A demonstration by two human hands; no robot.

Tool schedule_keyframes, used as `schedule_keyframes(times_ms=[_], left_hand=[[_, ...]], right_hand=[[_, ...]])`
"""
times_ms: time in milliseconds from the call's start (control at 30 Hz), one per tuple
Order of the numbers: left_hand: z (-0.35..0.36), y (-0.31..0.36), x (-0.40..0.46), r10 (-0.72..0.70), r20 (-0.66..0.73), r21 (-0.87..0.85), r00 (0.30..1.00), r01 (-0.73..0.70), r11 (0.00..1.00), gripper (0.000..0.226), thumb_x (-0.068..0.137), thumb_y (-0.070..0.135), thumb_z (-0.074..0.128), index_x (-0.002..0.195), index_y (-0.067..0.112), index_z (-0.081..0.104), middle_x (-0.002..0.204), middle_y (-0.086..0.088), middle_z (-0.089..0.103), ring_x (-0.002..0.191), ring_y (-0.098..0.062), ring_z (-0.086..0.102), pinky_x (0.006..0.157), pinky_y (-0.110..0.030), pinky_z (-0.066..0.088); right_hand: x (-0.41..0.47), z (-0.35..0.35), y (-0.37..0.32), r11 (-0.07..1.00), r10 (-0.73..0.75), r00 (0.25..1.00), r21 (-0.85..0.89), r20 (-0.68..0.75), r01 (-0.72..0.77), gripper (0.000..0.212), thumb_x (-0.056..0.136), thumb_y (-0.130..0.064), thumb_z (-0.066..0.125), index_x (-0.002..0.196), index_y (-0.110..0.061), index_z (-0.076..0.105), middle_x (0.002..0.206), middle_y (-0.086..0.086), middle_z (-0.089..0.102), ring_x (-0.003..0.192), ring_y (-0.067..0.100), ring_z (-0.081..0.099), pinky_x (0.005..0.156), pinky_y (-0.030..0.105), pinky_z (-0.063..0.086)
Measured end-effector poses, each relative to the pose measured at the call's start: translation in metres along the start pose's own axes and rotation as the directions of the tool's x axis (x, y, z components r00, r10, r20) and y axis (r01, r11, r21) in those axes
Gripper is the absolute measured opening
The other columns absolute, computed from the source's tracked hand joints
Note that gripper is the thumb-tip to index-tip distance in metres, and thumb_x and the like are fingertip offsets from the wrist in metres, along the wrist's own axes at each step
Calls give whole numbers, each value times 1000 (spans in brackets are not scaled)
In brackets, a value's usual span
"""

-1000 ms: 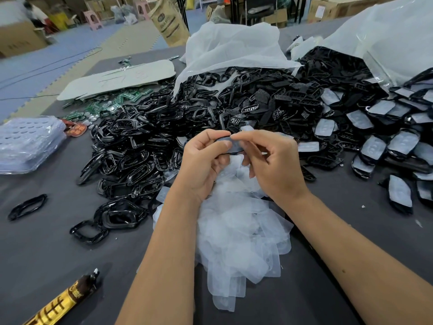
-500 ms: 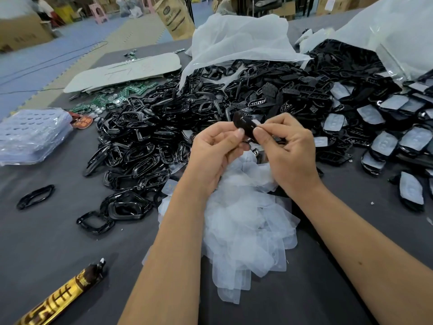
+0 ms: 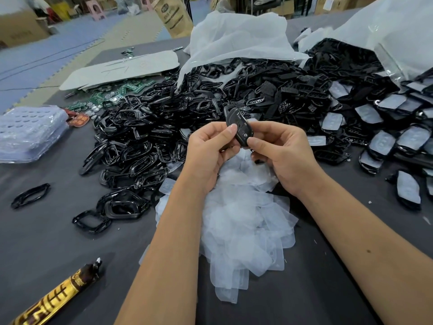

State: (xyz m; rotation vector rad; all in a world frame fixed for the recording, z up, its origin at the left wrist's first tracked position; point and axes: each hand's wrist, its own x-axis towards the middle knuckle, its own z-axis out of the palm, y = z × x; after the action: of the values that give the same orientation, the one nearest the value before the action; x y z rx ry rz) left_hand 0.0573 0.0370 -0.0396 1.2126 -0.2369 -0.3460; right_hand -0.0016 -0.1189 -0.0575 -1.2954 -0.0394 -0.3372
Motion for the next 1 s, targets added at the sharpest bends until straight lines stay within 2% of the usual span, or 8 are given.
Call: schedule_keyframes(times_ms=[200, 333, 433, 633, 767, 867, 1000], left_hand=[[1, 0, -2, 8, 15, 24, 1000, -9, 1000, 11, 99, 4, 64, 89, 4, 68, 77, -8, 71, 68, -13, 68, 66, -21, 59], [3, 0, -4, 54, 11, -14, 999, -53, 998, 5, 97, 1, 64, 95, 5, 67, 90, -12, 76, 81, -19, 74, 75, -28, 62], [2, 0, -6, 96, 1, -44, 995, -96, 994, 12, 95, -5, 64, 102, 4, 69, 96, -14, 78, 89, -24, 76, 77, -30, 61], [0, 1, -6, 91, -33, 0, 995, -91, 996, 15, 94, -5, 65, 107, 3, 70, 93, -13, 79, 80, -20, 76, 68, -25, 60], [-1, 1, -5, 84, -18, 24, 996, -83, 996, 16, 95, -6, 65, 109, -1, 68, 90, -10, 79, 75, -18, 75, 67, -26, 60], [-2, 1, -5, 76, -3, 37, 997, -75, 996, 16, 95, -6, 64, 109, 0, 68, 89, -10, 79, 74, -16, 75, 66, -25, 60], [-2, 2, -6, 37, 30, 0, 999, -37, 999, 15, 95, -7, 62, 106, 0, 69, 90, -11, 79, 74, -16, 75, 69, -27, 61]], right_hand=[[1, -2, -1, 1000, 20, 1000, -17, -4, -20, 28, 90, 11, 69, 107, -9, 76, 89, 6, 79, 81, 16, 73, 72, 23, 57], [1, -3, -1, 999, 12, 1000, -32, -2, -12, 26, 89, 12, 69, 107, -5, 75, 86, 5, 78, 77, 14, 71, 72, 23, 56], [1, -4, -1, 999, 31, 999, -28, 19, -31, 26, 89, 11, 70, 105, -8, 76, 87, 7, 78, 76, 16, 71, 73, 25, 57], [1, -2, 0, 999, 17, 1000, -40, 15, -16, 31, 86, 10, 74, 102, -16, 79, 83, -2, 78, 77, 10, 73, 74, 20, 57], [0, -4, -2, 999, 50, 997, -4, 51, -50, 39, 83, 8, 77, 106, -23, 82, 93, 1, 79, 89, 14, 75, 78, 22, 57], [1, -7, -1, 997, 76, 995, 27, 59, -78, 37, 83, 9, 76, 110, -18, 79, 98, 8, 80, 90, 18, 75, 78, 24, 59], [1, -8, 0, 997, 71, 995, 23, 63, -73, 36, 84, 13, 72, 106, -14, 78, 96, 8, 80, 87, 17, 75, 77, 24, 60]])
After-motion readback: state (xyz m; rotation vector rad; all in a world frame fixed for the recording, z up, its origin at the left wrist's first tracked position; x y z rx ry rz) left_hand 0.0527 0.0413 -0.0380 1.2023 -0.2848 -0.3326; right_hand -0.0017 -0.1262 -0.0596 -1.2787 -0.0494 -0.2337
